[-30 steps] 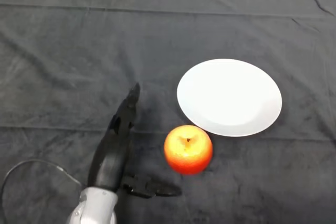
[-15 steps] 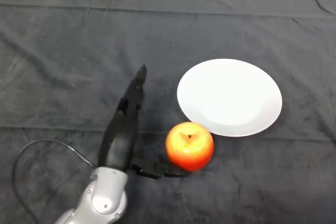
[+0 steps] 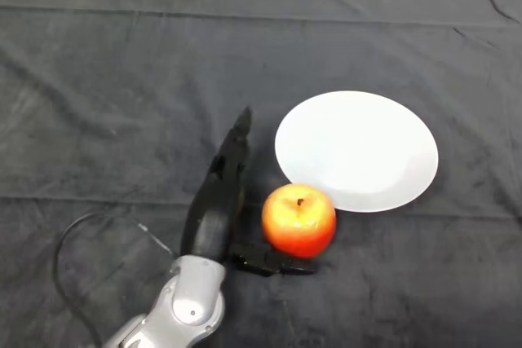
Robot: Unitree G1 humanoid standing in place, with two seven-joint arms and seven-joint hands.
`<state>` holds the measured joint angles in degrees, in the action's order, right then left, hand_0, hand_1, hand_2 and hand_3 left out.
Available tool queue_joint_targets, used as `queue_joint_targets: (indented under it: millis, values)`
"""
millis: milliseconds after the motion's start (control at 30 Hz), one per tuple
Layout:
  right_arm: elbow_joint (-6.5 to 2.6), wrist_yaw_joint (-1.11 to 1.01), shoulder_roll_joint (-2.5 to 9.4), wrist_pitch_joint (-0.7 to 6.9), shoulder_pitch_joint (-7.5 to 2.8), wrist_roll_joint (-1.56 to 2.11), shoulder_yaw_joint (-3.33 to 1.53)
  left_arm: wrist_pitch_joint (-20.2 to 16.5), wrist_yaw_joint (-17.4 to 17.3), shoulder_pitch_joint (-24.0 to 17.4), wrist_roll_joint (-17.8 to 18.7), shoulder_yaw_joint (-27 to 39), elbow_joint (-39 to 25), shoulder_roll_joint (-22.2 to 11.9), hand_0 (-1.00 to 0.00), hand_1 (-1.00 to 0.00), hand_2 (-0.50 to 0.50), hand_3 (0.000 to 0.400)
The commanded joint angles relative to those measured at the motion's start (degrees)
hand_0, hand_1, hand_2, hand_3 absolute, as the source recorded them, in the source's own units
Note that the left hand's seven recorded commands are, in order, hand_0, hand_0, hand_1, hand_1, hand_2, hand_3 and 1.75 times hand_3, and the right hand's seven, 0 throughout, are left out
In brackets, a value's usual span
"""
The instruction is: Move the apple to the plate
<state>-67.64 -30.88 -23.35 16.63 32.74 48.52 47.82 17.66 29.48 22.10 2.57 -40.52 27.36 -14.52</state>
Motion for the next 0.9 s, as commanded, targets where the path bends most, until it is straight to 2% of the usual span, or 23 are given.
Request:
queue_joint_targets:
  millis: [33,300,600,900]
  values:
    - [0.16,0.59,-0.64,0.41,1.05,0.05,0.73,1.7,0.8,2.8,1.2,-1.0,2.3,-1.1,-1.0,-1.0,0.0,0.4]
    - [0.03,0.53,-0.69,0.4,1.09,0.07,0.74,1.5,0.5,2.9,1.5,-1.3,0.3,-2.5,-1.0,-1.0,0.0,0.4]
    - [-0.01,0.5,-0.7,0.37,1.1,0.07,0.74,-0.8,-0.8,2.7,1.4,1.9,-5.8,-5.3,-1.0,-1.0,0.0,0.4]
    - [0.03,0.5,-0.68,0.36,1.09,0.05,0.73,-3.6,0.1,3.2,-0.6,4.6,-10.1,-5.2,-1.0,-1.0,0.0,0.4]
